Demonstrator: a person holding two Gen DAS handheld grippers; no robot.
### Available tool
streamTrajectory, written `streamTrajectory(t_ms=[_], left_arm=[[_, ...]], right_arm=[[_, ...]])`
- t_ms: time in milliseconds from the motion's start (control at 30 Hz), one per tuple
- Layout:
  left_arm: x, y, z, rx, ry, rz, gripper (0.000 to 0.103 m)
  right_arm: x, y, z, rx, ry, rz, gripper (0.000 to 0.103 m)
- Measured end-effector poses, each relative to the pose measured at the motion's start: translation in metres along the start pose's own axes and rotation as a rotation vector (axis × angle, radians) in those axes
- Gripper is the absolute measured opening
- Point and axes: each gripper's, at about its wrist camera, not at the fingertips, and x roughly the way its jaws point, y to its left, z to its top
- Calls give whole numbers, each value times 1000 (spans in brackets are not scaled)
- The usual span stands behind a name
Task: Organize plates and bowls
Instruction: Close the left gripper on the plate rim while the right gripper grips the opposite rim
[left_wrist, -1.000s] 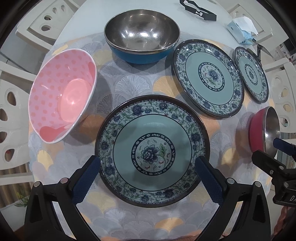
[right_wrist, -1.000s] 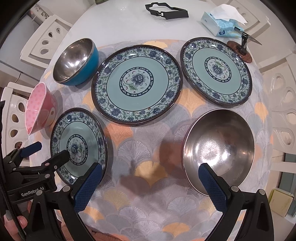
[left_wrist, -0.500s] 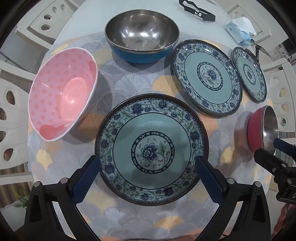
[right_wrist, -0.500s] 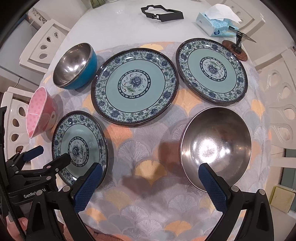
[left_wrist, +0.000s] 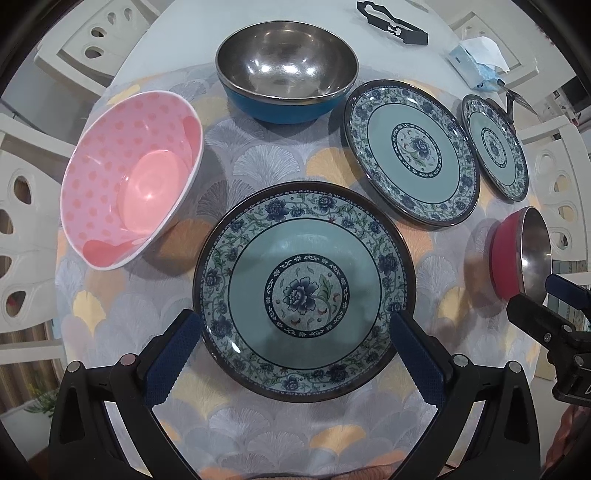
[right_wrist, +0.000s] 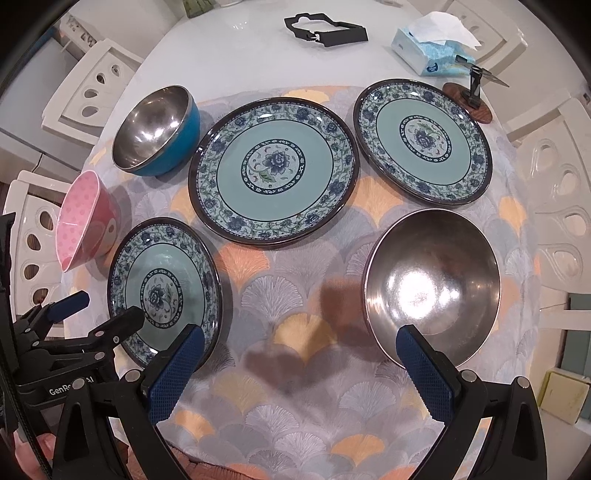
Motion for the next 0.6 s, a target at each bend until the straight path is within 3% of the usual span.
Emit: streamTrajectory(t_ms=[600], left_arm=[[2, 61, -37, -100, 2, -56, 102]], right_arm=[[19, 70, -13, -137, 28, 26, 103]])
